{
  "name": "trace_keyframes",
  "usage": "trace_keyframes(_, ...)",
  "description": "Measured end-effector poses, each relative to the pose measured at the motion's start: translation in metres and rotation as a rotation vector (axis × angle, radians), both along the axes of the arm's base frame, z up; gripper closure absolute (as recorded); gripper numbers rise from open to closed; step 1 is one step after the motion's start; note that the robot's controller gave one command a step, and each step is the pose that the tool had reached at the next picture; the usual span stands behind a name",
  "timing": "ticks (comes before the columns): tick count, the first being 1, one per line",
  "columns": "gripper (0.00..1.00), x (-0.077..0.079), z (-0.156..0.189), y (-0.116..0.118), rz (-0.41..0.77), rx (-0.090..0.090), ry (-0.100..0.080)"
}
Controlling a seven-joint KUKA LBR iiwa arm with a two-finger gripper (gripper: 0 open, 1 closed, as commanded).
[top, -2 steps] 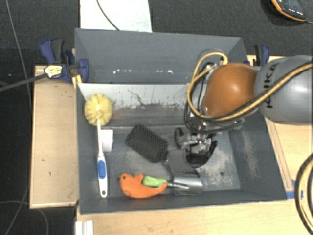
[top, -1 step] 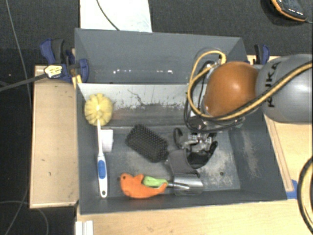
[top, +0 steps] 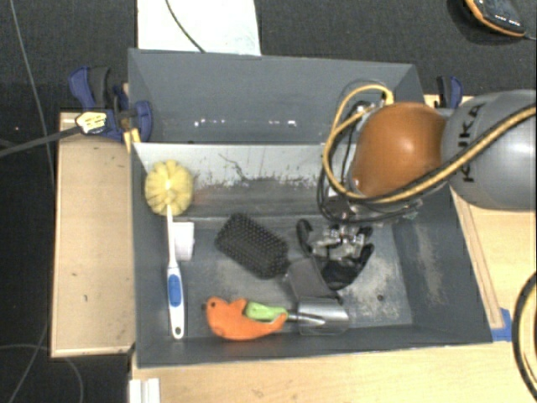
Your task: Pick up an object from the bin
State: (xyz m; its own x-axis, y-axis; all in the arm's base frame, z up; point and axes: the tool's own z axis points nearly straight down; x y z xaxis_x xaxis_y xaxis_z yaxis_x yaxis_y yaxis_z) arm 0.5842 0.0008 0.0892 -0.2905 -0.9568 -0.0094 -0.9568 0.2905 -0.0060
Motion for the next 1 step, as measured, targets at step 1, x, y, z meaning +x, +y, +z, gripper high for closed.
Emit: trace_keyframes(1,1.0,-0.0006,0.0131,0.0003,-0.055,0.001,0.003)
